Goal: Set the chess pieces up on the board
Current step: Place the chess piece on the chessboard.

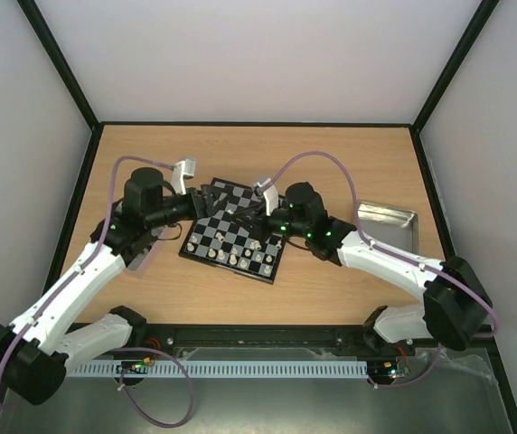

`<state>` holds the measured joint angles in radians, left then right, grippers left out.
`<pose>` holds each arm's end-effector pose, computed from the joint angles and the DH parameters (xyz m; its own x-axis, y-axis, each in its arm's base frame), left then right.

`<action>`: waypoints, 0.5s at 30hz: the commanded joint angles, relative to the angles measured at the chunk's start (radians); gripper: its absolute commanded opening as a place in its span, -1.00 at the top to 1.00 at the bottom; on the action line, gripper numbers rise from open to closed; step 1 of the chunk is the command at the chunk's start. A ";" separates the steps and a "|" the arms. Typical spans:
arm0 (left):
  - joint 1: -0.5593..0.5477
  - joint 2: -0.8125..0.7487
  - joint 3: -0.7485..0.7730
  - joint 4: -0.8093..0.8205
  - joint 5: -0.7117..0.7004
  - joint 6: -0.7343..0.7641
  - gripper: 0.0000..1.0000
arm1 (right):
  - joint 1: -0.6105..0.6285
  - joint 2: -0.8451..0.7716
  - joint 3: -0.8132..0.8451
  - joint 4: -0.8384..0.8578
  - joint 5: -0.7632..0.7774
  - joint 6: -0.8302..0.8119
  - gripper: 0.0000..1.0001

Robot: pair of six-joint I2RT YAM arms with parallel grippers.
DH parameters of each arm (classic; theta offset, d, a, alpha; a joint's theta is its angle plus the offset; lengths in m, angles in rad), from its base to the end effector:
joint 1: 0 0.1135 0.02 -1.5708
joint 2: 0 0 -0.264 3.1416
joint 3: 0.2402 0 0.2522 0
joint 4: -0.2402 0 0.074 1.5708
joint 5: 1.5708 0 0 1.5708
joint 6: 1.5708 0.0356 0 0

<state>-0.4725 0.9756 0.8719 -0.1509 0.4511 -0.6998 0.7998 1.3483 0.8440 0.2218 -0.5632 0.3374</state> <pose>0.1928 -0.1160 0.3397 -0.6773 -0.3048 -0.6696 0.4563 0.5400 -0.7073 0.1990 0.2321 0.2761 -0.5023 -0.1153 -0.8569 -0.8451 0.2752 0.4584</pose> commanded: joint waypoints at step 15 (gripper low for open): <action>0.057 0.095 -0.036 0.053 0.381 -0.131 0.37 | -0.003 -0.103 -0.072 0.157 -0.012 -0.026 0.79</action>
<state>-0.4252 1.0683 0.8654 -0.1337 0.7635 -0.7933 0.7994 1.2736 0.7834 0.3058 -0.5991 0.3180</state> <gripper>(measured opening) 0.337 0.110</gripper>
